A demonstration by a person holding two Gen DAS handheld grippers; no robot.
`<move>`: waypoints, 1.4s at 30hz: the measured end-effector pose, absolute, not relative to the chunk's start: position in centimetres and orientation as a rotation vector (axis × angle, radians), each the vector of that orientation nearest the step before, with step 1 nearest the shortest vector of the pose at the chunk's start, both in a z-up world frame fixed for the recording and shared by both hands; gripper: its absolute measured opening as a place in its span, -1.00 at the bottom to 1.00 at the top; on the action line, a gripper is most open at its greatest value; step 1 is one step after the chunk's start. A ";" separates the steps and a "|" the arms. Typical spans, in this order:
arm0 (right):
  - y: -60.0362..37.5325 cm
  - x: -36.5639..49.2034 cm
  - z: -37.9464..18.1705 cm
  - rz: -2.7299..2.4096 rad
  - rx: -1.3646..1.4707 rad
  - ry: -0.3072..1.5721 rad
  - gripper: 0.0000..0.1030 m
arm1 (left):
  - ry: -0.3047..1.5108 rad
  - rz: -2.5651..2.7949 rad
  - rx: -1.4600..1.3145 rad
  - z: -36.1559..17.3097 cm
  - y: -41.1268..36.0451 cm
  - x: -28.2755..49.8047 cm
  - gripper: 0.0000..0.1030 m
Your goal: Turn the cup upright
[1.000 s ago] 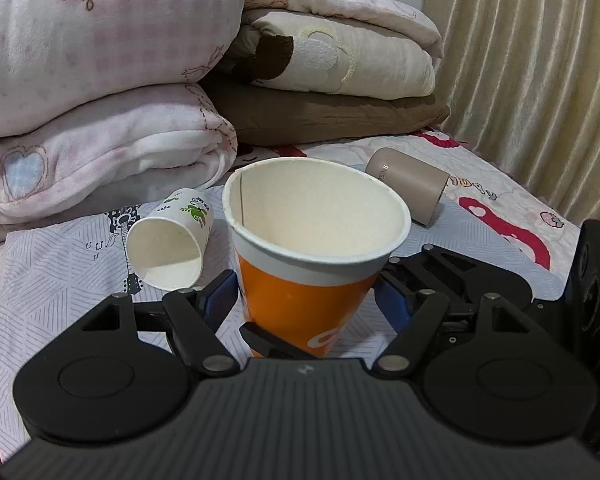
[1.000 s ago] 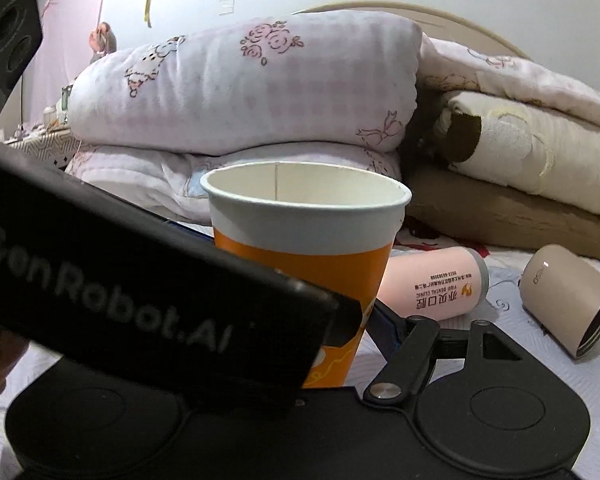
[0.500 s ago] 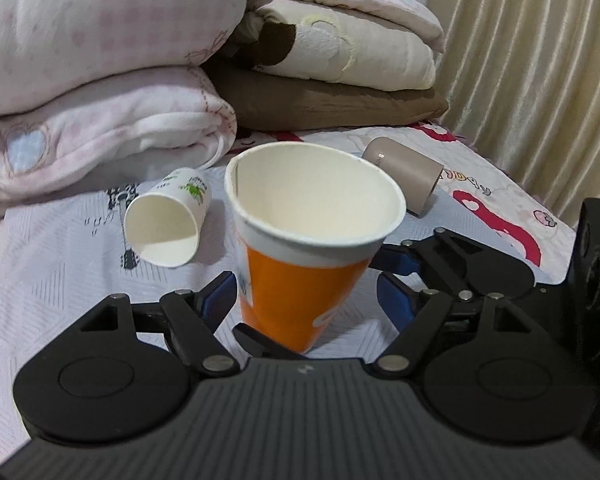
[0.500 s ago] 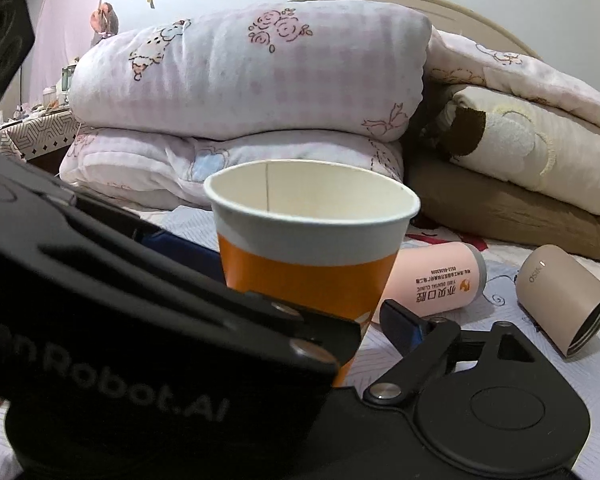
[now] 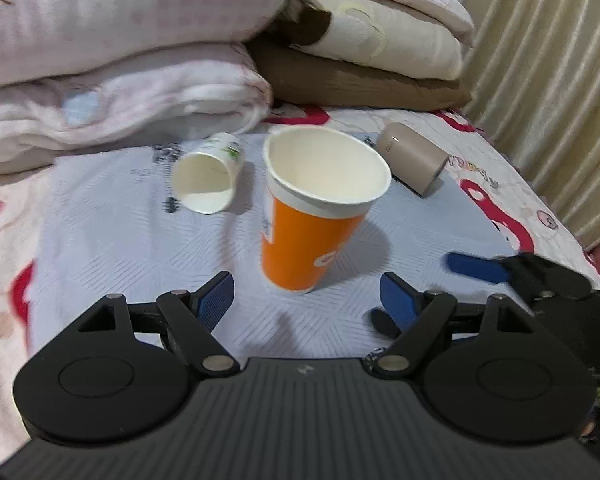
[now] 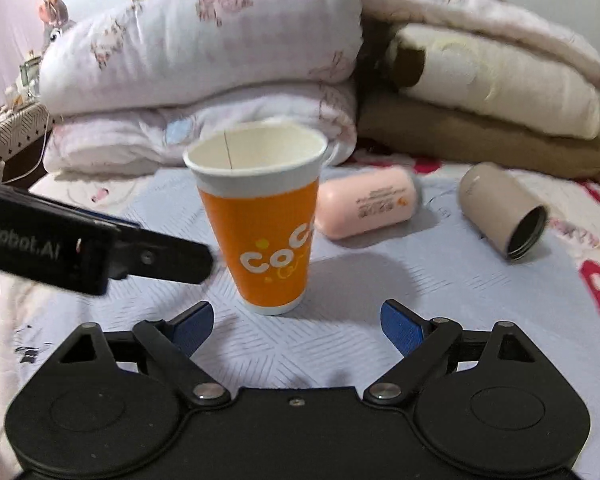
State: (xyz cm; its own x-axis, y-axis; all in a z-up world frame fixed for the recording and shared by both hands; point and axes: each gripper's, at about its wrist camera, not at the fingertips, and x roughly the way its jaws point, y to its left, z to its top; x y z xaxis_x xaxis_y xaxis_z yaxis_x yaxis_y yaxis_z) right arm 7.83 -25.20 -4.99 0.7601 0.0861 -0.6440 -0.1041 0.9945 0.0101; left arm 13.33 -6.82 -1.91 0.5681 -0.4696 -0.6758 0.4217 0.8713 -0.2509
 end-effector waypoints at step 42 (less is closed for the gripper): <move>-25.6 -6.6 4.7 -0.009 -0.003 0.511 0.97 | 0.677 -0.201 -0.062 3.6 -5.2 -3.7 0.65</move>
State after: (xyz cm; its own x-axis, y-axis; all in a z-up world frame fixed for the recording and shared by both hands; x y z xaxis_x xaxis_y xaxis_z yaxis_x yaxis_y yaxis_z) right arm -6.61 -25.63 4.73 0.8720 -0.0098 -0.4895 0.0082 1.0000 -0.0054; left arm -3.68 -5.20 3.56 0.7609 -0.2042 -0.6159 0.1642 0.9789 -0.1216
